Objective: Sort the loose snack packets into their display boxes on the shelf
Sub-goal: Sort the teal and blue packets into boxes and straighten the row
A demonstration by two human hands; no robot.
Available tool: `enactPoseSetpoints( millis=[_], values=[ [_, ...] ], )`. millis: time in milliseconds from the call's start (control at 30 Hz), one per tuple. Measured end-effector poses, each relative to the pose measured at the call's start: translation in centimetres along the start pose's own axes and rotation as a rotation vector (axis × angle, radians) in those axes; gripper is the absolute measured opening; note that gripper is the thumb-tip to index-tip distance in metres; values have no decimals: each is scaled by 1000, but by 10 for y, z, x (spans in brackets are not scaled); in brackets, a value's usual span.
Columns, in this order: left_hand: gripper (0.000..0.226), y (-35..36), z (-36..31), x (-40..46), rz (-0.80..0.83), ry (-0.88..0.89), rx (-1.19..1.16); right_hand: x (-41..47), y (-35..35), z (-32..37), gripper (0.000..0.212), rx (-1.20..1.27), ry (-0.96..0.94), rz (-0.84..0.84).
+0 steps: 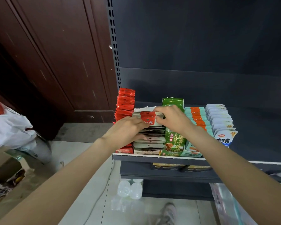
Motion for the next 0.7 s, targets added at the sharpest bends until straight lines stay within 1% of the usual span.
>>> enactPoseSetpoints(
  millis=[133,233,300,333,367,433,467,533,600,700],
  values=[
    [24,2,-6,6,-14,22,117,-2,6,4,29,8,-9,38],
    [26,3,-4,8,16,-42,180,-1,11,0,35,-6,-24,63],
    [28,2,-6,11,72,-92,169,-2,11,-1,28,-5,-46,54],
    [31,5,-3,11,118,-136,155,-3,9,-2,19,6,-45,42],
    [35,6,-1,10,128,-170,129,-1,7,-4,8,34,-46,33],
    [42,2,8,11,101,-243,86,5,0,-6,29,76,-6,8],
    [45,-2,12,12,79,-270,79,9,-3,-7,32,83,24,20],
    [47,-10,21,12,27,-328,38,16,-4,-9,27,84,54,59],
    [38,-14,29,10,-27,-374,-44,20,-2,-8,25,119,70,135],
    [21,-16,35,7,-80,-413,-140,9,8,-9,35,219,120,292]
  ],
)
Point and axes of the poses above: each hand's wrist, its own x-axis towards the middle knuckle, its own y-axis out of the palm, z = x × y, the point moved 10 cm from there along x, towards the middle knuckle, and after that the axes turned 13 degrees about y, right-handed, at the moved point
